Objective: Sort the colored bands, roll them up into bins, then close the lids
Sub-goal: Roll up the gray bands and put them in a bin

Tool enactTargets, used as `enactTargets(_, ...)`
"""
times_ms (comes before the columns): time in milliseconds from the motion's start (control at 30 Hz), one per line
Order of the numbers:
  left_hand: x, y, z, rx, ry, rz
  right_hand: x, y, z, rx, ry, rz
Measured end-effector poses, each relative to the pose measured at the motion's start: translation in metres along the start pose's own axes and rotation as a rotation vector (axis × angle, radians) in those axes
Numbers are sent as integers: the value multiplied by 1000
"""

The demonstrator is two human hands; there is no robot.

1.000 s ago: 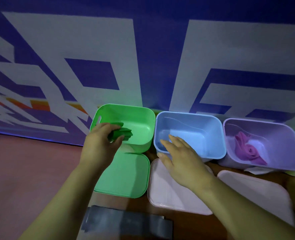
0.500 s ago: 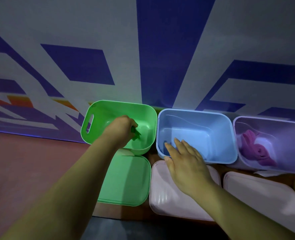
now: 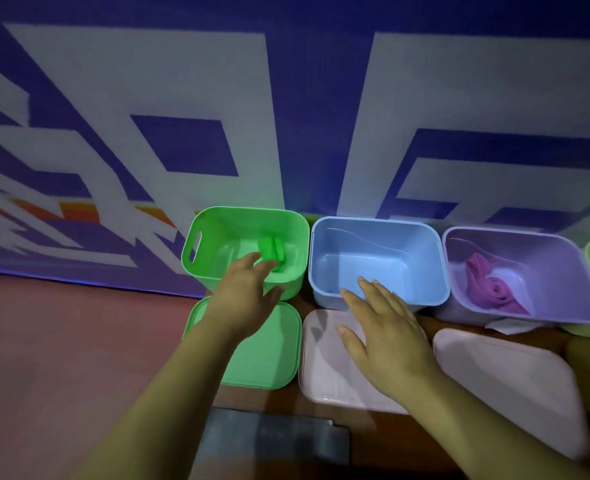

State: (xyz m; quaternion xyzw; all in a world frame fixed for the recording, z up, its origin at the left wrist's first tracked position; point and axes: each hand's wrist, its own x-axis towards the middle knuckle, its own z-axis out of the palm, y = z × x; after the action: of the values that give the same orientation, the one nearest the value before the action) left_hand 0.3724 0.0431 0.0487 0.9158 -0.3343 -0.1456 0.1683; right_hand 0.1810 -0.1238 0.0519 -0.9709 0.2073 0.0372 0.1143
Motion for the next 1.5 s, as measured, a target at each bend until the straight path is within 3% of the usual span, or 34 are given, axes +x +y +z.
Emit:
enactTargets(133, -73, 6, 23, -25, 139, -11, -39, 0, 4, 42, 41, -33)
enactTargets(233, -119, 4, 54, -63, 140, -32, -66, 3, 17, 107, -18, -32)
enactTargets(533, -198, -8, 132, -35, -92, 33, -122, 7, 73, 189, -231, -17)
enactTargets(867, -217, -12, 153, 140, -333, 9, -121, 1, 135, 304, -334, 61)
enactTargets(1033, -213, -16, 159, 178, -316, 0, -116, -4, 135, 467, -253, 221)
enactTargets(1267, -210, -15, 157, 116, -158, -24, -115, -10, 121, 614, -241, 346)
enactTargets(1500, -210, -13, 153, -103, 26, 1, -119, -26, 68, 715, -59, 257)
